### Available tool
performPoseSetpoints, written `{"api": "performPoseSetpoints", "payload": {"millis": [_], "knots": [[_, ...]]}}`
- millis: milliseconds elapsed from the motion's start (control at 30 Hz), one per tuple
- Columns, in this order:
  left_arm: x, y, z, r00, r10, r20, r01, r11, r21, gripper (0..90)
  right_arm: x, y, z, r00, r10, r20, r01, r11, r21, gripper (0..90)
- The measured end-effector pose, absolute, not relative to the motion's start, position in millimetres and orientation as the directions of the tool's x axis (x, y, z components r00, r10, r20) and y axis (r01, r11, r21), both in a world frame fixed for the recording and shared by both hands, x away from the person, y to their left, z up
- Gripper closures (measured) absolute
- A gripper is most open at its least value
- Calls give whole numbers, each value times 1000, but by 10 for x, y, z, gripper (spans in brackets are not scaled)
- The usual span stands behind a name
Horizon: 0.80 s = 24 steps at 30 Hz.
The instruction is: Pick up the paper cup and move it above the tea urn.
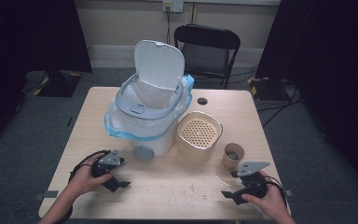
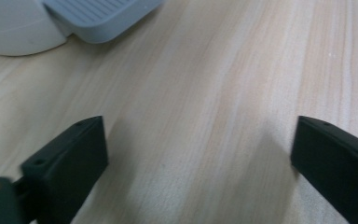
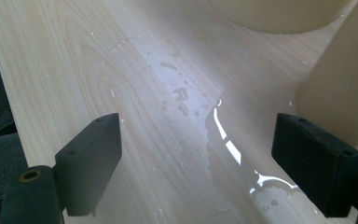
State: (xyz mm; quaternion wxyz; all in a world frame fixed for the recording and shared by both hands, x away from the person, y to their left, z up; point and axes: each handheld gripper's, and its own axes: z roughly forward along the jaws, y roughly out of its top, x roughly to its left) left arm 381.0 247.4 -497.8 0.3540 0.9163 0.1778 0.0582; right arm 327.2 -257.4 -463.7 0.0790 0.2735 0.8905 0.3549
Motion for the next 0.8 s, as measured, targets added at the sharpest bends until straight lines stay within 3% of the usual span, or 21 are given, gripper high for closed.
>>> {"api": "performPoseSetpoints", "payload": {"millis": [300,800], "knots": [[3810,2528,-5038,937,348,-21,254,-642,724,0,3261,-2718,-4624,-816,576,47,448,580,680,154],[3811,2527,-5038,938,345,-21,252,-643,724,0,3364,-2937,-4634,-759,650,39,485,524,700,155]]}}
